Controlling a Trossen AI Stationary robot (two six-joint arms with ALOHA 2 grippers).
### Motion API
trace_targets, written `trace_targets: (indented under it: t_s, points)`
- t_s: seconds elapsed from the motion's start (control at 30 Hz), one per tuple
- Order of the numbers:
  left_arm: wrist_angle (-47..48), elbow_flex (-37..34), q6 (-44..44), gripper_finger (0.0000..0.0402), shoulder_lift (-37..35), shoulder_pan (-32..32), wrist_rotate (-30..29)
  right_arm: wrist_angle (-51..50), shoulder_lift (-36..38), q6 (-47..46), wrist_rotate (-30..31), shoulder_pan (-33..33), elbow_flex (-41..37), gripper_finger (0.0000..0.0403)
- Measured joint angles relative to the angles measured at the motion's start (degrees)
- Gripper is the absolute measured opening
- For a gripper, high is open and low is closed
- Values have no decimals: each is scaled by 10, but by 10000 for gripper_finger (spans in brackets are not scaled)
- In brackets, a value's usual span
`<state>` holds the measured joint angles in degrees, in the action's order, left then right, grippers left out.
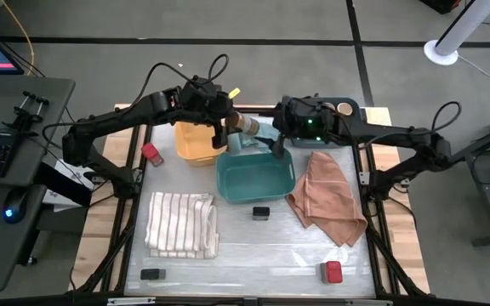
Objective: Sort spices by type
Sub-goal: Put the gold seasoning bottle into the blue bin
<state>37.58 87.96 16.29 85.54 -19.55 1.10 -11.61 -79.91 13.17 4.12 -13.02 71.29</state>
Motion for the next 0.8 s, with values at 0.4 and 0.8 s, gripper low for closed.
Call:
trace_targets:
  t_s: [0.4, 0.8]
  points:
    - [-34, 0, -1, 249, 0, 0, 9, 12, -41, 49, 30, -1, 0, 348]
    - [-50, 0, -12, 249, 0, 1, 15, 68, -67, 50, 33, 2, 0, 348]
